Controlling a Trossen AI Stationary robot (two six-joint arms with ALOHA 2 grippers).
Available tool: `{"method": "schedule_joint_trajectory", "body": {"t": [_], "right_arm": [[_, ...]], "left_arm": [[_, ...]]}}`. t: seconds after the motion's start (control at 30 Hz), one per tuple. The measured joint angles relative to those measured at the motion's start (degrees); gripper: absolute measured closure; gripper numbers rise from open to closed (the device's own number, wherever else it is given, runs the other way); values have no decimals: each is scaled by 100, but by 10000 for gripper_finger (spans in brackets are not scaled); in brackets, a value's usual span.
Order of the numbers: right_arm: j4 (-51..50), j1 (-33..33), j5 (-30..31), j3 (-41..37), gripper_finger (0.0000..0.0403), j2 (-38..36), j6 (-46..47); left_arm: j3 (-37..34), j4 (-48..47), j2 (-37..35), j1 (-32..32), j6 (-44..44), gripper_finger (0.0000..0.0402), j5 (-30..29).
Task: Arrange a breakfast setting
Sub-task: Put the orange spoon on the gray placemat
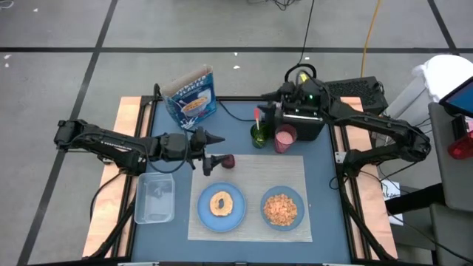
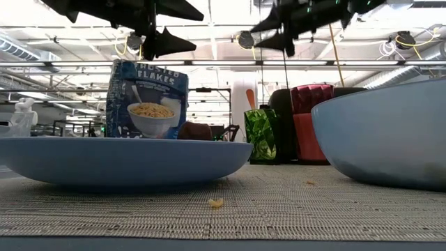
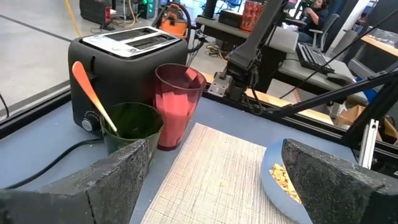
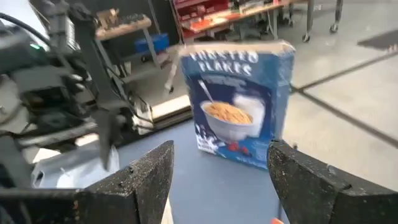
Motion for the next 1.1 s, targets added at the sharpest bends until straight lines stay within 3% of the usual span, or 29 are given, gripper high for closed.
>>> {"method": "schedule_joint_trajectory", "body": {"t": [0.3, 0.67, 1.1], "right_arm": [[25, -696, -1525, -7, 156, 946, -458], [183, -698, -1546, -7, 156, 1607, -1061], [-330, -690, -1544, -7, 156, 1592, -1802]], "left_arm": [[0, -5, 0, 0, -49, 30, -2], [0, -38, 1, 0, -50, 30, -3], [0, -48, 0, 0, -48, 30, -4]]}}
